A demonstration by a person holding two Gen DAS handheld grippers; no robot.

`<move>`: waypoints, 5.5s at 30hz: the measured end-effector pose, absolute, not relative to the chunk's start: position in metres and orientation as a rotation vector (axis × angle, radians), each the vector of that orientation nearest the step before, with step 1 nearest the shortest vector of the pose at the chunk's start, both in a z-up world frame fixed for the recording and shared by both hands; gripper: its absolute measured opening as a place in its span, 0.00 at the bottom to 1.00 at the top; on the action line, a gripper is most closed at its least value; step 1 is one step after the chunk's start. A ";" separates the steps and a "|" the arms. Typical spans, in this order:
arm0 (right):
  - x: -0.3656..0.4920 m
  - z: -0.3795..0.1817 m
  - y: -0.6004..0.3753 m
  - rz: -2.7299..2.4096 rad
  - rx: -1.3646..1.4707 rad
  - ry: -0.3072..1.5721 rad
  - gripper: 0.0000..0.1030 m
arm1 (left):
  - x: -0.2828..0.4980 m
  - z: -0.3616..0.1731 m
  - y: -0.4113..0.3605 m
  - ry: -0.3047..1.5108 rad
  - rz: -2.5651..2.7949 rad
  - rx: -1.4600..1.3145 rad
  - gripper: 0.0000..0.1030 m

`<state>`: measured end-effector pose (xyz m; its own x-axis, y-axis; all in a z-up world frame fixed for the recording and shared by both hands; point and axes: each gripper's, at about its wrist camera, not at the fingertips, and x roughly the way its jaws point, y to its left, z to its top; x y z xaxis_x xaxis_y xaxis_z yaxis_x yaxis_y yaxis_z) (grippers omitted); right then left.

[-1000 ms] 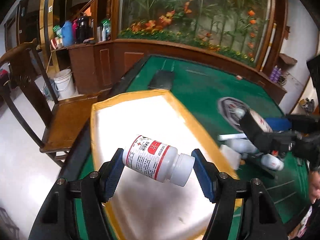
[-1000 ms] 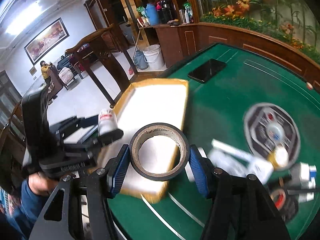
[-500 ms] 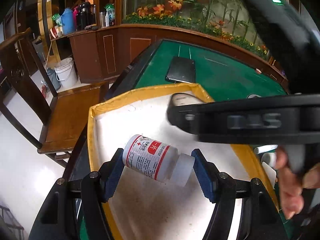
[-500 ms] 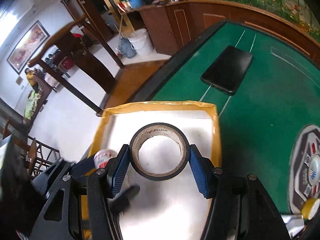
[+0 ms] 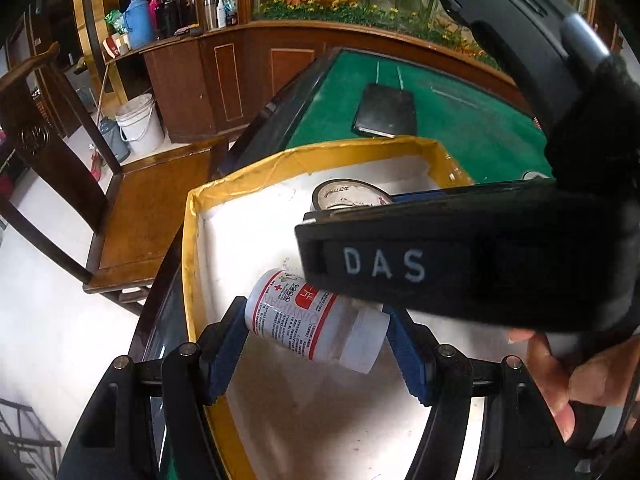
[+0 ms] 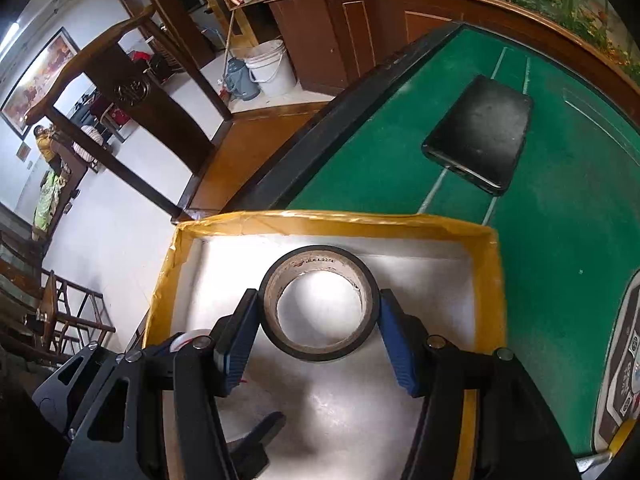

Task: Organize rigid objects
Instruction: 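Lower the bottle into the white tray with the left tool while the right tool drops the tape roll there, then move both tools back toward the pile of items, then grasp the white QR-code bottle with the right tool while the left tool grasps a black marker, then carry the black marker into the tray with the left tool while the right tool carries the white bottle there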

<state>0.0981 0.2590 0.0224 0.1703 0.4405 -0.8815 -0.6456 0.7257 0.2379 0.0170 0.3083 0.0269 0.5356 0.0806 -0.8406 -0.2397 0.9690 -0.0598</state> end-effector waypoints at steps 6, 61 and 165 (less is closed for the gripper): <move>0.100 0.022 0.259 0.796 -0.184 1.179 0.60 | 0.017 0.027 0.313 0.986 0.177 -0.199 0.71; -0.010 0.003 -0.105 0.913 -0.139 1.008 0.38 | -0.074 0.040 0.056 0.967 -0.196 -0.229 0.78; 0.044 0.020 0.189 0.924 -0.057 1.182 0.33 | -0.086 0.021 0.296 0.770 0.340 -0.526 0.15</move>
